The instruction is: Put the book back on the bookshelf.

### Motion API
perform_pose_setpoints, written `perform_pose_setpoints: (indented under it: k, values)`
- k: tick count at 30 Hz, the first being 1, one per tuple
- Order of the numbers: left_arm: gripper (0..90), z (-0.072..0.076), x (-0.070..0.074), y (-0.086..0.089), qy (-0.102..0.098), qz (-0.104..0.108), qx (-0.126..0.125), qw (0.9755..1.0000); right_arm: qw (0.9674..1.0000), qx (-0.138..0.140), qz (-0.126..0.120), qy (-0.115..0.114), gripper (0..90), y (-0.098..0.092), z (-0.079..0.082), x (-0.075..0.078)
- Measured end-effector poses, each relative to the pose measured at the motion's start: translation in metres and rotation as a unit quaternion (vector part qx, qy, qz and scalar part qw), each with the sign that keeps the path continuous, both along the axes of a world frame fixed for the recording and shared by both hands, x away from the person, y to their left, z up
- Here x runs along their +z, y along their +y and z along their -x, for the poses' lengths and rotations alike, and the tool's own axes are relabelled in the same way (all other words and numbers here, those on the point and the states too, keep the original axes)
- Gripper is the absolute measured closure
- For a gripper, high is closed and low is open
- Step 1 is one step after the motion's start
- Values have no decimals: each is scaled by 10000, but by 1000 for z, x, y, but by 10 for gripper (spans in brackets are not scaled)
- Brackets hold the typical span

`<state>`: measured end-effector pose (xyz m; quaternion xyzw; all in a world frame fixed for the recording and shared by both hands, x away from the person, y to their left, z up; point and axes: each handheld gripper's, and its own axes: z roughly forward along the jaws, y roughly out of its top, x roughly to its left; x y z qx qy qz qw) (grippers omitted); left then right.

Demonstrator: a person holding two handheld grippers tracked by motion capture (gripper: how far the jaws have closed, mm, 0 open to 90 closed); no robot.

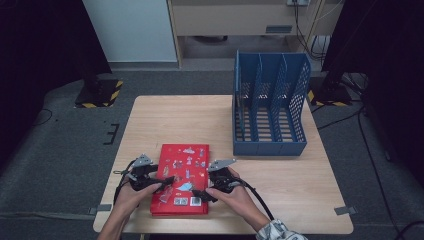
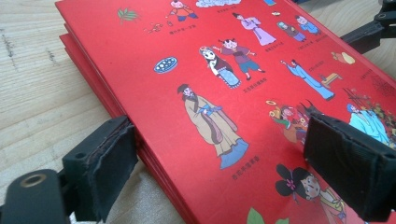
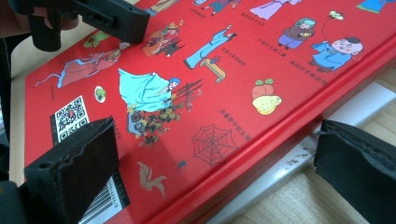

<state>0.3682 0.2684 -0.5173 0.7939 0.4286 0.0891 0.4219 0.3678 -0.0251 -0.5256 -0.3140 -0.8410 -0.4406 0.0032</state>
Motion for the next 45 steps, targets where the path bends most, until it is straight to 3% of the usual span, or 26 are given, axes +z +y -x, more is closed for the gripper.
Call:
perform_pose_setpoints:
  k: [10, 14, 17, 19, 23, 26, 39, 45]
  values:
    - [120, 0, 1, 1, -6, 57, 73, 10000, 9999, -94, 15, -31, 10, 1, 1, 0]
    - [162, 1, 5, 4, -151, 183, 62, 9997, 10000, -72, 36, 35, 32, 0, -1, 4]
    - [175, 2, 7, 4, -221, 215, 54, 9995, 9998, -52, 97, -187, 82, -2, 1, 8]
    - [179, 3, 8, 4, -253, 217, 54, 9994, 9987, -153, 51, -492, 157, -3, 3, 12]
    - [210, 3, 9, 6, -239, 283, 65, 9993, 9984, -154, 112, -530, 126, 1, 3, 14]
    - [210, 2, 6, 5, -98, 249, 96, 9996, 9988, -145, 158, -437, 107, 0, 3, 11]
    - [211, 0, 6, 6, -39, 160, 15, 9999, 9997, -149, -119, 139, 41, -5, -8, 0]
    - [211, -1, 6, 0, -32, 120, -85, 9999, 9997, -70, -113, 191, 4, -3, -11, -2]
